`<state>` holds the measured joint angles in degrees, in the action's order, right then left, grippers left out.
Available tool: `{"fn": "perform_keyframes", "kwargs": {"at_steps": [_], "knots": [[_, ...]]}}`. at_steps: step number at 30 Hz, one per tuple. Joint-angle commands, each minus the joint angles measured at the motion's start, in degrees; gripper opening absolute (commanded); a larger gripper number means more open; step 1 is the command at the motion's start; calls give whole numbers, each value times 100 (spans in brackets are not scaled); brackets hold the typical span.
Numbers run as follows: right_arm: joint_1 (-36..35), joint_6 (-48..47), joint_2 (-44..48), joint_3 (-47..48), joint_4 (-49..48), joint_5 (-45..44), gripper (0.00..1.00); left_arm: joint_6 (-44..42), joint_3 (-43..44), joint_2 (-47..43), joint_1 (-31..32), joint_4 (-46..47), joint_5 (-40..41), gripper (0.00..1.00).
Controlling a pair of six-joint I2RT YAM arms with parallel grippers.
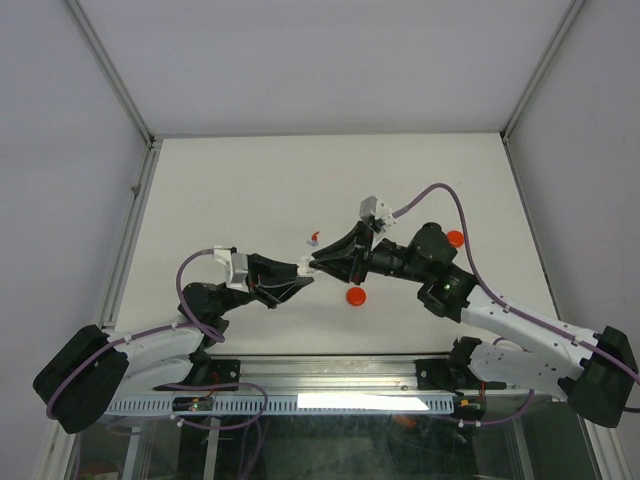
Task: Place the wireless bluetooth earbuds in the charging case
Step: Place the earbud in the charging case.
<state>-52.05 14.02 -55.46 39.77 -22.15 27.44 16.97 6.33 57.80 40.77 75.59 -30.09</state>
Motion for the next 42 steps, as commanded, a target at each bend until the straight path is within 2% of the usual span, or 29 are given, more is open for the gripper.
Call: {"fn": "perform_keyframes", "kwargs": {"at_steps": [1, 24, 42], "knots": [[-139, -95, -26, 7, -645, -53, 10, 127, 176, -23, -44, 385, -154, 0], [-310, -409, -287, -100, -656, -367, 9, 471, 82, 12, -44, 793, -2, 0], [-339, -376, -162, -264, -515, -426, 9, 674, -105, -102, -52, 1046, 464, 0]]}}
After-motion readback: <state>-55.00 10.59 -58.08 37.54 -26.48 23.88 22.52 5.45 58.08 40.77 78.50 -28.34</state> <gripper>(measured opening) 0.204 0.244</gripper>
